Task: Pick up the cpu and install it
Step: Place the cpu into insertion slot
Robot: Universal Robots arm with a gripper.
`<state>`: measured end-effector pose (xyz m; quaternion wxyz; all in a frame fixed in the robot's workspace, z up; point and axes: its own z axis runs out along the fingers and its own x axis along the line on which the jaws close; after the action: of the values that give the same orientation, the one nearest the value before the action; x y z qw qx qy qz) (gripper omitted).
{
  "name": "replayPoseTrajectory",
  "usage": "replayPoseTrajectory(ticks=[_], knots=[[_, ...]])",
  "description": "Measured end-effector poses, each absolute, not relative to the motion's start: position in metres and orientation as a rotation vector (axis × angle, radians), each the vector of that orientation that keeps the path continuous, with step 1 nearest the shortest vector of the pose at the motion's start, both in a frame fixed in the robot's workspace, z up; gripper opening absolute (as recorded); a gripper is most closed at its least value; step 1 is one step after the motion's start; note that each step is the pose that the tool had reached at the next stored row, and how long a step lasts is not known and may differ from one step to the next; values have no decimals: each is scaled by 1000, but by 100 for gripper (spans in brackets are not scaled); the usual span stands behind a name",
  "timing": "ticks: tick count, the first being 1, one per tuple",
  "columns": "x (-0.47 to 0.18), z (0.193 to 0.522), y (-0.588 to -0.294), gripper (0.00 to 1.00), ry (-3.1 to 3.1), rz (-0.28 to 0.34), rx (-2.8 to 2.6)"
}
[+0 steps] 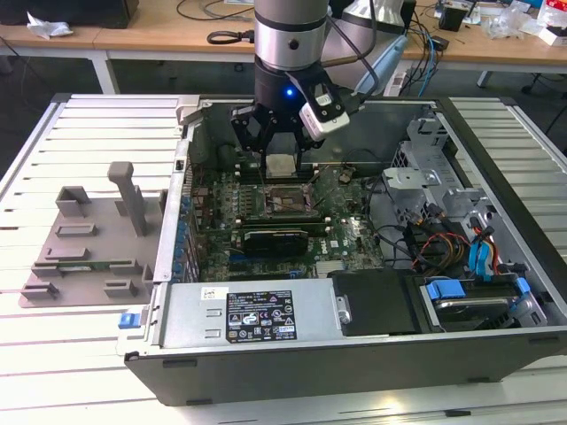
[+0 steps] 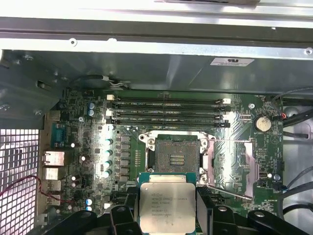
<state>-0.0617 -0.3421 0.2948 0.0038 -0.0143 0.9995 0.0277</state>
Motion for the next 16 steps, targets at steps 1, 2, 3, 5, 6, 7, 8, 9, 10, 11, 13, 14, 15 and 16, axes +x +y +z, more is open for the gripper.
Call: replayPoseTrajectory(ticks=[1,2,3,5,6,7,8,9,10,11,13,14,15,16], knots=[[-62,295,-342,55,3133,87,-42],[-62,295,-342,55,3132,87,-11],[-62,295,-342,55,3132,87,17],[-62,295,-342,55,3131,87,56],[-62,295,-342,55,3128,86,111],[-62,295,-342,55,3126,86,154],[-62,295,-342,55,3122,86,201],[-62,295,-342,55,3117,85,261],[-62,295,-342,55,3108,85,340],[-62,295,-342,55,3100,84,397],[-62,295,-342,55,3084,83,494],[-62,295,-342,55,3074,83,549],[-62,295,-342,55,3066,82,587],[-62,295,-342,55,3060,82,617]])
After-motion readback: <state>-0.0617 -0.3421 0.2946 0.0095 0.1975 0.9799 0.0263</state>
